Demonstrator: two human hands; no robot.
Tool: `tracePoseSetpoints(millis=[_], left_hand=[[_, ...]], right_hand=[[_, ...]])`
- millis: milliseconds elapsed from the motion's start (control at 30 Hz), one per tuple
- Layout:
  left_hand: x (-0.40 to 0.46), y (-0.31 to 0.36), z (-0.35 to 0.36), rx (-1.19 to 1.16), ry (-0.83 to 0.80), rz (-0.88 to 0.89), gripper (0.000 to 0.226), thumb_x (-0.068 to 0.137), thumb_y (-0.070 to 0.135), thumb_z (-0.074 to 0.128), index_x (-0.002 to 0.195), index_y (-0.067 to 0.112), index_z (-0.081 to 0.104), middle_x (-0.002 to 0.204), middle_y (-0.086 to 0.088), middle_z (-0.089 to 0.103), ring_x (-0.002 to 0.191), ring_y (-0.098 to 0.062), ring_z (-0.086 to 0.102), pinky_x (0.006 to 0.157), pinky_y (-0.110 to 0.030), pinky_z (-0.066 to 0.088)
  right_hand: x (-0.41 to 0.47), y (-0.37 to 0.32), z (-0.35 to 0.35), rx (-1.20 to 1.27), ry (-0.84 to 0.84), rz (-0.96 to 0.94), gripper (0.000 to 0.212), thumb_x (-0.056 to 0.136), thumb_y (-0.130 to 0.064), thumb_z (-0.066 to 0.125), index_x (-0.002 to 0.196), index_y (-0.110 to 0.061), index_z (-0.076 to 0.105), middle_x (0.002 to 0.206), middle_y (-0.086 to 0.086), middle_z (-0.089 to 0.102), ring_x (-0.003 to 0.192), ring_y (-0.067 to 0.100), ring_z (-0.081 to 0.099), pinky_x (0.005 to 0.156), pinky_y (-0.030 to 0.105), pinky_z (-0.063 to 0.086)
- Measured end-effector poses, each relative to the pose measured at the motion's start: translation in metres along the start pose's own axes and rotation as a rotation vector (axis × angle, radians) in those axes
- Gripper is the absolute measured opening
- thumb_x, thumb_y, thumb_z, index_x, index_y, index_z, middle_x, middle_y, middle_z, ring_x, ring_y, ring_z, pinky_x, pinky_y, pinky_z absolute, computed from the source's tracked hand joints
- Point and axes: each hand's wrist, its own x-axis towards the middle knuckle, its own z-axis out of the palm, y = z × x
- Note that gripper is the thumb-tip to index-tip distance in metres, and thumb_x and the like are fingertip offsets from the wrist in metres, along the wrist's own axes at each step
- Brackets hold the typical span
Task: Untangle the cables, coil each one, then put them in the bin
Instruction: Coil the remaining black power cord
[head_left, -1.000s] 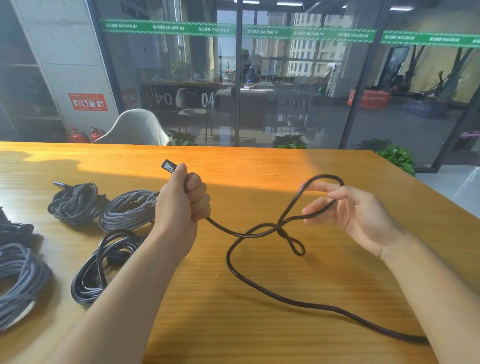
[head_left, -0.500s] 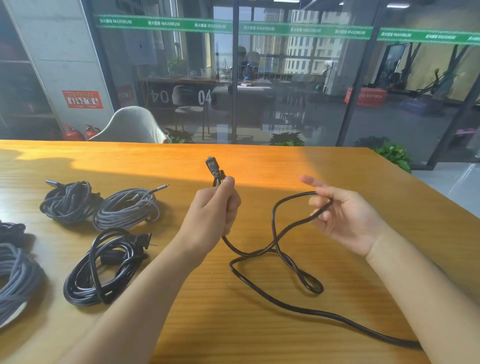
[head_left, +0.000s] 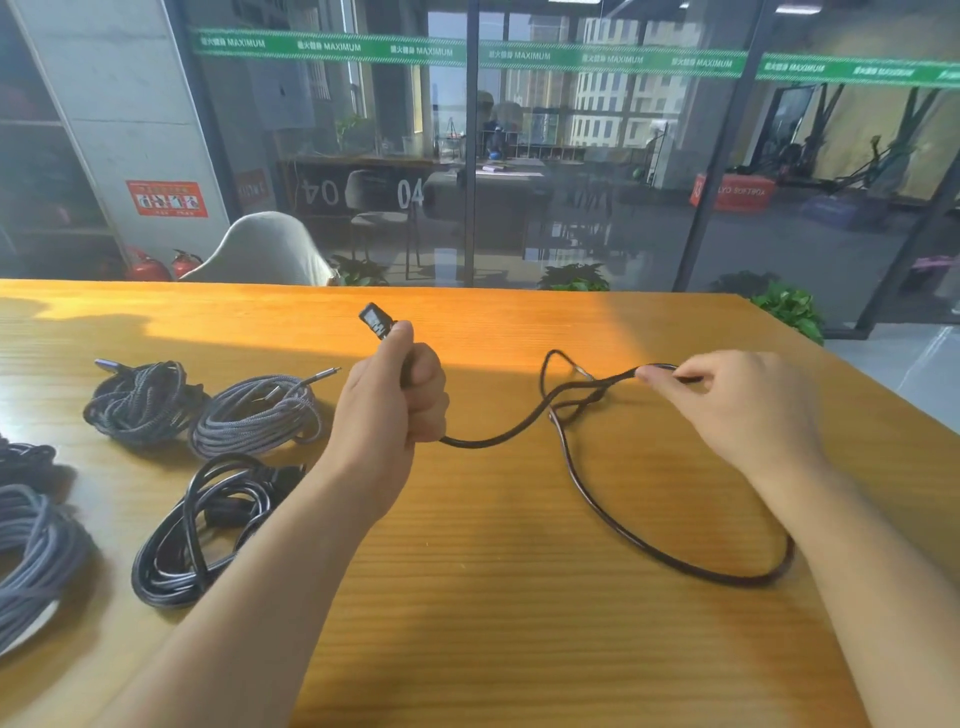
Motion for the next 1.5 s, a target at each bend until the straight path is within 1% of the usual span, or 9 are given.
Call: tracePoseSetpoints(millis=[133,233,333,500,733,967,1167,1333,1500], left_hand=[[-0.003,0.001,0.002,-0.101,0.001,-0.037,0.050,0.113,0.033,0.034,0.065,0.020,0.032,0.061,0.003,0.017,0.051,-0.015,0.013,0.053,-0.032,0.012],[-0.004,0.005,-0.001,-0.181,0.019,-0.056,0.054,0.113,0.036,0.034,0.061,0.021,0.035,0.058,0.005,0.019,0.049,-0.013,0.015,0.051,-0.030,0.012],[-0.004,0.007,0.000,-0.220,0.012,-0.063,0.055,0.113,0.036,0.034,0.059,0.022,0.034,0.056,0.006,0.020,0.048,-0.012,0.015,0.052,-0.031,0.011],[-0.007,0.005,0.008,-0.241,-0.051,-0.097,0.055,0.112,0.036,0.035,0.058,0.022,0.036,0.057,0.005,0.019,0.048,-0.012,0.014,0.051,-0.030,0.011],[-0.014,0.016,0.007,-0.355,-0.198,-0.158,0.054,0.110,0.040,0.036,0.058,0.025,0.033,0.053,0.009,0.019,0.047,-0.010,0.012,0.048,-0.028,0.010],[-0.018,0.020,0.003,-0.376,-0.548,-0.269,0.047,0.102,0.045,0.042,0.060,0.026,0.030,0.053,0.010,0.016,0.045,-0.010,0.010,0.044,-0.025,0.012],[-0.030,0.010,0.019,-0.300,-0.876,-0.433,0.045,0.102,0.048,0.038,0.064,0.026,0.032,0.055,0.010,0.020,0.045,-0.010,0.014,0.043,-0.023,0.013],[-0.030,0.006,0.022,-0.247,-0.722,-0.401,0.046,0.100,0.047,0.041,0.058,0.027,0.039,0.051,0.013,0.025,0.046,-0.010,0.011,0.043,-0.024,0.012],[-0.025,0.009,0.014,-0.190,-0.605,-0.344,0.048,0.101,0.046,0.042,0.058,0.026,0.036,0.051,0.014,0.025,0.046,-0.010,0.011,0.043,-0.023,0.013]], right_hand=[[-0.001,-0.007,0.012,-0.173,-0.329,-0.095,0.061,0.093,-0.074,0.047,0.060,-0.029,0.071,0.087,-0.013,0.052,0.097,0.013,0.048,0.095,0.037,0.041],[-0.008,-0.004,0.017,-0.003,-0.628,-0.130,0.062,0.097,-0.061,0.059,0.053,-0.018,0.068,0.087,-0.014,0.061,0.085,0.004,0.060,0.090,0.037,0.049],[-0.011,-0.005,0.019,0.099,-0.633,-0.186,0.016,0.089,-0.053,0.073,0.089,-0.037,0.073,0.104,-0.021,0.061,0.096,0.000,0.058,0.083,0.025,0.045],[-0.023,-0.035,0.008,0.495,-0.673,-0.360,0.051,0.095,-0.048,0.071,0.142,-0.053,0.051,0.143,-0.037,0.046,0.136,-0.013,0.040,0.110,0.017,0.033],[-0.022,-0.038,0.008,0.748,-1.073,-0.344,0.028,0.103,-0.041,0.059,0.095,-0.019,0.076,0.074,-0.007,0.062,0.072,0.011,0.056,0.073,0.025,0.048],[-0.006,-0.011,0.000,0.569,-1.022,-0.191,0.044,0.094,-0.061,0.059,0.085,-0.021,0.074,0.072,-0.006,0.066,0.065,0.012,0.058,0.071,0.025,0.048],[0.004,-0.003,0.004,-0.181,-0.376,-0.059,0.067,0.095,-0.075,0.050,0.057,-0.020,0.048,0.050,-0.007,0.045,0.052,0.018,0.055,0.059,0.027,0.046],[-0.015,-0.019,-0.007,0.435,-1.097,-0.261,0.036,0.086,-0.072,0.060,0.102,-0.044,0.075,0.098,-0.014,0.074,0.084,0.001,0.065,0.080,0.025,0.053],[-0.013,-0.014,-0.005,0.558,-1.257,-0.339,0.020,0.089,-0.046,0.081,0.104,-0.034,0.079,0.101,0.010,0.069,0.078,0.010,0.055,0.076,0.034,0.047]])
